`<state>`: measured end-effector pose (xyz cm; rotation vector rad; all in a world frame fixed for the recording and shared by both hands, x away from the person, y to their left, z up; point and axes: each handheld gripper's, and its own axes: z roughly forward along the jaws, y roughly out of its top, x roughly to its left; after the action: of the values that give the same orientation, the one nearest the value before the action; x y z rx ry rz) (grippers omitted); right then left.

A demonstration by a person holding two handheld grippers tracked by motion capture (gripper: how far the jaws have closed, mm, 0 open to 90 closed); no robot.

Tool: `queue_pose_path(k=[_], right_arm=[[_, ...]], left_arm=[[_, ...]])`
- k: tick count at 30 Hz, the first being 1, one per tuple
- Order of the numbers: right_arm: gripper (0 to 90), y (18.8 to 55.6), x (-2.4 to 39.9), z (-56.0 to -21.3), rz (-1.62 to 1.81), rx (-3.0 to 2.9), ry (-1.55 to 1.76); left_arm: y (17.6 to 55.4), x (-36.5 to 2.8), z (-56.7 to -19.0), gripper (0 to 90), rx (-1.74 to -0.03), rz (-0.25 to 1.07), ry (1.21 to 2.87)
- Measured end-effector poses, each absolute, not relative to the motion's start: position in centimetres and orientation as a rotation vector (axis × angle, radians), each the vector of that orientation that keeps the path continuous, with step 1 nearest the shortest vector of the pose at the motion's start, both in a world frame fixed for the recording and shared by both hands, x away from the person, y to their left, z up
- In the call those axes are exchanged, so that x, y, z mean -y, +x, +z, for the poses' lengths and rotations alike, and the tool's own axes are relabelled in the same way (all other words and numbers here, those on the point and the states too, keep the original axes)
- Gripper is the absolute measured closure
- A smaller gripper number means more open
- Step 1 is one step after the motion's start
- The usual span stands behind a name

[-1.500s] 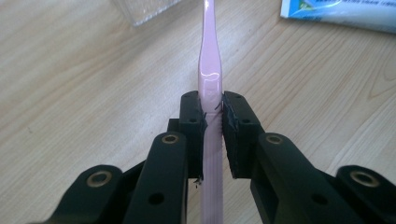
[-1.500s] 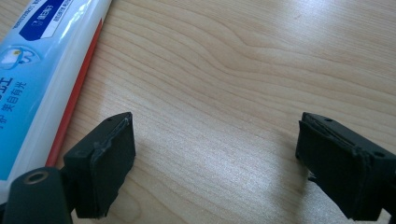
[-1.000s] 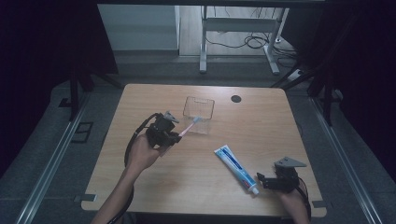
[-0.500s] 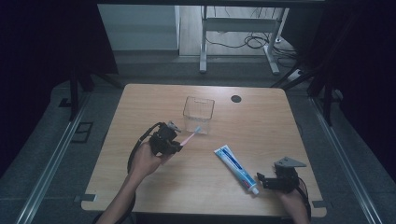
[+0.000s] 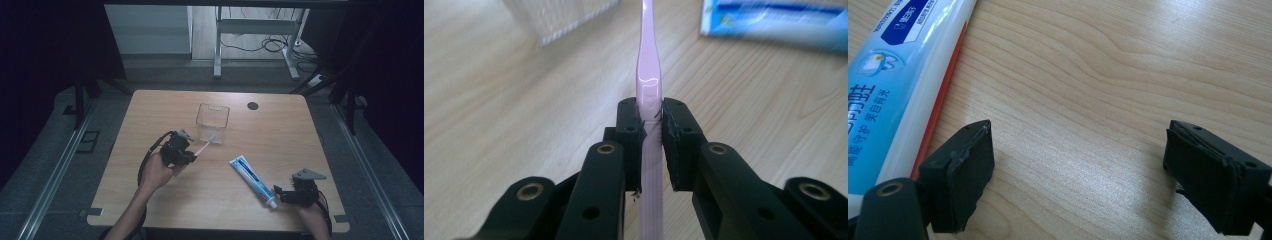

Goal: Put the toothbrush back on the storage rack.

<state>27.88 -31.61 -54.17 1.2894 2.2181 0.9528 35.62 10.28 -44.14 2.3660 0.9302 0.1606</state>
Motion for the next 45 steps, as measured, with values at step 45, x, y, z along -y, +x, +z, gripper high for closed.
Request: queue_pose_path(k=[45], right_arm=[[12.7, 27.9, 31.6, -54.2, 0.959, -2.225, 1.286]], left_arm=[[43.6, -4.6, -35.0, 79.0, -0.839, 0.381, 2.25]])
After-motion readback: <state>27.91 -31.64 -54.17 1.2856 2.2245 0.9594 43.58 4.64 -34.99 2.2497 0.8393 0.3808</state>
